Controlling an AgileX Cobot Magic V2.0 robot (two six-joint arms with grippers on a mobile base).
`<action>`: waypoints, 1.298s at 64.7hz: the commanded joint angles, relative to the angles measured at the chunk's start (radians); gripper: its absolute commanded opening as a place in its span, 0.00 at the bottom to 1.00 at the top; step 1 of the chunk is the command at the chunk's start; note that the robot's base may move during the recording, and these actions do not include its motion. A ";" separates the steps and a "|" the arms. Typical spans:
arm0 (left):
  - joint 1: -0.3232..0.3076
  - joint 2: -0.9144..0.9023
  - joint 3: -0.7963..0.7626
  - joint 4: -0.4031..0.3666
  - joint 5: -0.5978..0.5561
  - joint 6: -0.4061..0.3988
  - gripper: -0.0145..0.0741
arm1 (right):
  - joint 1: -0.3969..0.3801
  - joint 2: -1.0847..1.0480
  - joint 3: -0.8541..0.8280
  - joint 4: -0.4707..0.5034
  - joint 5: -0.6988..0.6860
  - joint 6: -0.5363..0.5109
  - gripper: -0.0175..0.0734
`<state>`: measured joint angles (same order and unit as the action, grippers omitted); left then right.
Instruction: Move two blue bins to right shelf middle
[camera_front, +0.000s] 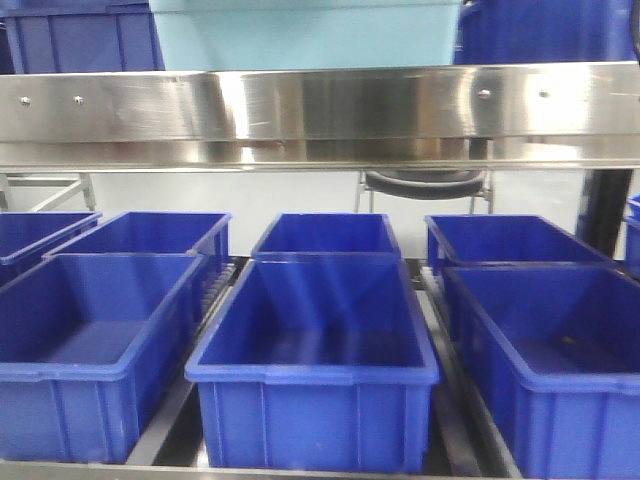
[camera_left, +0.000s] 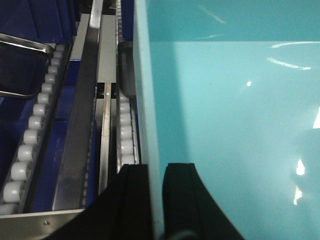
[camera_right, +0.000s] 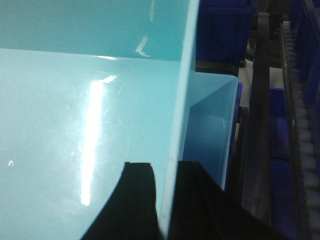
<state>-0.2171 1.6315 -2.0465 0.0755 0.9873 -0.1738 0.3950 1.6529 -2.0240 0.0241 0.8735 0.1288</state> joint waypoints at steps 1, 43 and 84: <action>0.002 -0.017 -0.012 0.002 -0.040 0.006 0.04 | -0.004 -0.019 -0.008 -0.007 -0.045 -0.017 0.02; 0.002 -0.017 -0.012 0.005 -0.041 0.006 0.04 | -0.004 -0.019 -0.008 -0.007 -0.045 -0.017 0.02; 0.002 -0.017 -0.012 0.005 -0.041 0.006 0.04 | -0.004 -0.019 -0.008 -0.007 -0.045 -0.017 0.02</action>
<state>-0.2171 1.6296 -2.0465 0.0776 0.9874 -0.1738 0.3968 1.6529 -2.0240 0.0241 0.8735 0.1288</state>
